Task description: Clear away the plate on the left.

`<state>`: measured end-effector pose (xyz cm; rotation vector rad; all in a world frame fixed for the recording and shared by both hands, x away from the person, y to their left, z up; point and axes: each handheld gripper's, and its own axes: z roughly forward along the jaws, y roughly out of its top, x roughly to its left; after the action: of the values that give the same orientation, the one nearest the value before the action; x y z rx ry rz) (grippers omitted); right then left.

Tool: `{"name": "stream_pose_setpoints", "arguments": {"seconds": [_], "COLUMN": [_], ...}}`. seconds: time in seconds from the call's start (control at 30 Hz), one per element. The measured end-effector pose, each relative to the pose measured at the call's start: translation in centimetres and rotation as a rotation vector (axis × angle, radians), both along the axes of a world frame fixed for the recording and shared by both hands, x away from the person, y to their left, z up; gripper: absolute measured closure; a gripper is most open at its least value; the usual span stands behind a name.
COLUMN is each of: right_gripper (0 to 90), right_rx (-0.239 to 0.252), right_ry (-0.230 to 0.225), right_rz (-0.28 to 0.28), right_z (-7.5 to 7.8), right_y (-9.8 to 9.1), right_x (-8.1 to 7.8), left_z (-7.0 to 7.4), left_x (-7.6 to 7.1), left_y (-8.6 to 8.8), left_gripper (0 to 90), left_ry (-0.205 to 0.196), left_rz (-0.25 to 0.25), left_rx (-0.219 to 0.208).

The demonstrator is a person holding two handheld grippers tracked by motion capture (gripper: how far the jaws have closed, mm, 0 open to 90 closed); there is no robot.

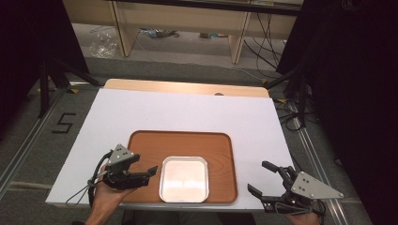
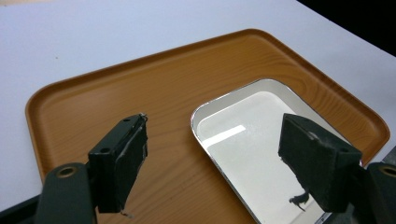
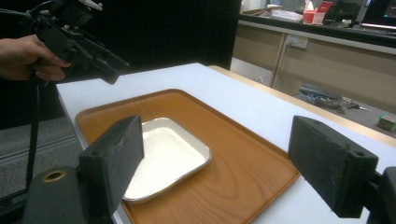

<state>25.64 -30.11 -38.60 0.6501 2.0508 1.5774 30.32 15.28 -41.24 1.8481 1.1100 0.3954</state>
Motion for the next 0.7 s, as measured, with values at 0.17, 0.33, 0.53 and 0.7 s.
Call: {"name": "stream_pose_setpoints", "arguments": {"seconds": [0.17,0.33,0.53,0.7], "right_gripper": [19.3,19.2,19.3,19.3], "right_rx": [0.0,0.002,0.001,0.0], "right_ry": [0.0,0.0,0.0,-0.001], "right_rz": [0.001,0.002,0.0,-0.001], "right_z": [0.0,0.0,0.0,0.0], "right_y": [0.0,0.0,0.0,0.0], "right_x": [0.0,0.0,0.0,0.0], "left_z": [0.3,0.4,0.7,0.8], "left_x": [-0.5,-0.9,-1.4,-1.9], "left_y": [0.2,0.2,0.6,0.6], "left_gripper": [23.4,22.5,22.3,22.0], "left_ry": [-0.052,-0.072,-0.095,-0.105], "left_rz": [0.005,0.008,0.003,0.011], "left_rx": [-0.01,-0.018,-0.011,-0.027]}}
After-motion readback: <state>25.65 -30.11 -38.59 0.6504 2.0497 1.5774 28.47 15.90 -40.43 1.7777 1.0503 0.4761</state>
